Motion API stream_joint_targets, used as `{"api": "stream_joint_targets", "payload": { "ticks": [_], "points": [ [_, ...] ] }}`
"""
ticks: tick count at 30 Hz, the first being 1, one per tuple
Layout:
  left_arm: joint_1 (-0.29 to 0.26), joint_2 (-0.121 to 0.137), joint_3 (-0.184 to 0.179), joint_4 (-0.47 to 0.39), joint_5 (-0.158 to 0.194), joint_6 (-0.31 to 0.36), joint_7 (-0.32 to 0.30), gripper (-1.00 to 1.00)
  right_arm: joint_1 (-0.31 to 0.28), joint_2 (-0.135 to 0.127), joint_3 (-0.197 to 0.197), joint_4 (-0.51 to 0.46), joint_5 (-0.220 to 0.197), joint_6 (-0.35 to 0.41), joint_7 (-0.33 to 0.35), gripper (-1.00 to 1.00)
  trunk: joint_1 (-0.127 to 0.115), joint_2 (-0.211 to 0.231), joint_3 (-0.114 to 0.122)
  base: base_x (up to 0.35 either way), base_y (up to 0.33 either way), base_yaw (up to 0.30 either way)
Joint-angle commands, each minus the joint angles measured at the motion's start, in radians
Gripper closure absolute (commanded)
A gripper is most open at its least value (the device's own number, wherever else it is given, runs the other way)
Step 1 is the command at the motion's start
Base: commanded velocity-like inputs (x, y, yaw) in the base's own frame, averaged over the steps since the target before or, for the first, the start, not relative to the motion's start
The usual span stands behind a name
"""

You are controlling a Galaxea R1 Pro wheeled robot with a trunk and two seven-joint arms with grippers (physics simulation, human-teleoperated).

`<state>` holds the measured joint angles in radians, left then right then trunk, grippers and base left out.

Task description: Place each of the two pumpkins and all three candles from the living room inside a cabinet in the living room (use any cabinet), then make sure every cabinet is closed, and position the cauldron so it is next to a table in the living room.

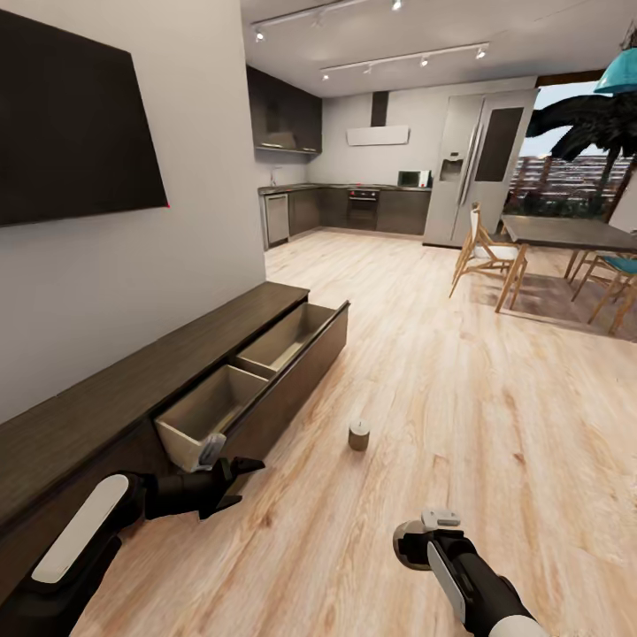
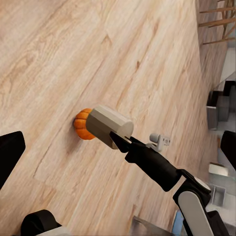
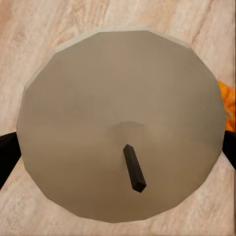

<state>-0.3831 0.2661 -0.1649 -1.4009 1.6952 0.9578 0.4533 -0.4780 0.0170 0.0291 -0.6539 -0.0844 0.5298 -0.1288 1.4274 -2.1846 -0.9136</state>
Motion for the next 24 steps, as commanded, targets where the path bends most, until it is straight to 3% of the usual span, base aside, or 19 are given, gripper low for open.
{"api": "stream_joint_targets", "payload": {
  "ticks": [1, 9, 24],
  "points": [
    [0.000, 0.001, -0.001, -0.001, 0.011, -0.001, 0.010, -1.00, -0.001, 0.000, 0.003, -0.001, -0.009, 0.004, -0.008, 1.00, 0.000, 0.000, -0.001, 0.158, 0.007, -0.286],
    [0.000, 0.001, -0.001, -0.001, 0.011, -0.001, 0.010, -1.00, -0.001, 0.000, 0.003, -0.001, -0.008, 0.004, -0.008, 1.00, 0.000, 0.000, -0.001, 0.177, 0.050, -0.286],
    [0.000, 0.001, 0.000, -0.001, 0.011, -0.001, 0.010, -1.00, -0.001, 0.000, 0.003, 0.000, -0.008, 0.004, -0.008, 1.00, 0.000, 0.000, -0.005, 0.240, 0.182, -0.286]
  ]
}}
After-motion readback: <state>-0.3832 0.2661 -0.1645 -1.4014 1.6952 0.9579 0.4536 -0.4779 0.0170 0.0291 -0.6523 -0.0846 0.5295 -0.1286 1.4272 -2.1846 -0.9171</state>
